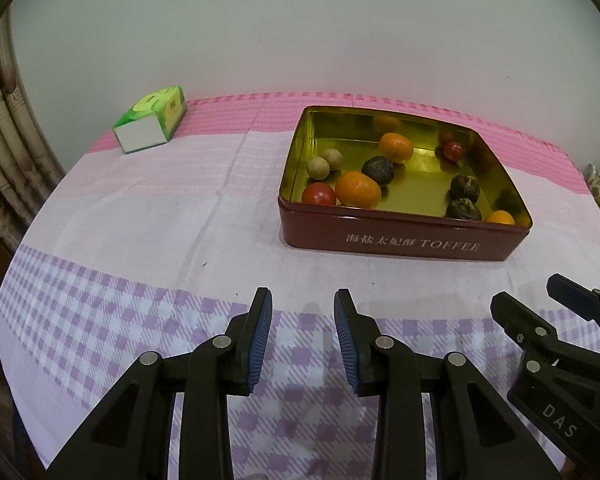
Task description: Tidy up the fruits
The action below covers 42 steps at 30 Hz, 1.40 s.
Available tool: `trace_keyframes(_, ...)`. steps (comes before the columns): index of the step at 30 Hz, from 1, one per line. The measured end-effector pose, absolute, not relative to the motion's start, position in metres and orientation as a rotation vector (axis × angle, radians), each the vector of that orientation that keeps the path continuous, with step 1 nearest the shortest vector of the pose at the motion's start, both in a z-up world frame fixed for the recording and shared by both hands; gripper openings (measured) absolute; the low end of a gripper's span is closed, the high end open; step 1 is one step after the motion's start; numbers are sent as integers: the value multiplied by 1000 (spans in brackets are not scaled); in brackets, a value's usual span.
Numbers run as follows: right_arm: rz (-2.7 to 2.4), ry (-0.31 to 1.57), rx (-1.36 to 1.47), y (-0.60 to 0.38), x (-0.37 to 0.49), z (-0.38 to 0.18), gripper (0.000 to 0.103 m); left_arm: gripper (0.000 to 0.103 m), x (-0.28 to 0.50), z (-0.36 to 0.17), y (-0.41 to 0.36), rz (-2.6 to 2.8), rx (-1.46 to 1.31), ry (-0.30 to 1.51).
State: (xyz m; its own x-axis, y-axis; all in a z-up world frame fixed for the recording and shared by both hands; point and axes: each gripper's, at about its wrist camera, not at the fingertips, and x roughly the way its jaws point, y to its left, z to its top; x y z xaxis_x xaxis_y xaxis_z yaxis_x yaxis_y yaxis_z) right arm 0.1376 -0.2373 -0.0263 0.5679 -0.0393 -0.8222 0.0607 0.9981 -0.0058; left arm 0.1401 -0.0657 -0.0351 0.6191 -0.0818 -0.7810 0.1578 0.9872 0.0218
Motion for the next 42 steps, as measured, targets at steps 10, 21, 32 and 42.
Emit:
trace_keyframes(10, -64, 972, 19, -237, 138, -27, 63, 34, 139, -36, -67, -145, 91, 900)
trace_keyframes(21, -60, 973, 21, -237, 138, -28, 63, 34, 138, -38, -68, -145, 97, 903)
trace_keyframes(32, -62, 975, 20, -237, 138, -29, 63, 34, 139, -38, -68, -147, 97, 905)
trace_keyframes(42, -63, 978, 21, -236, 138, -29, 63, 34, 140, -40, -68, -143, 93, 910)
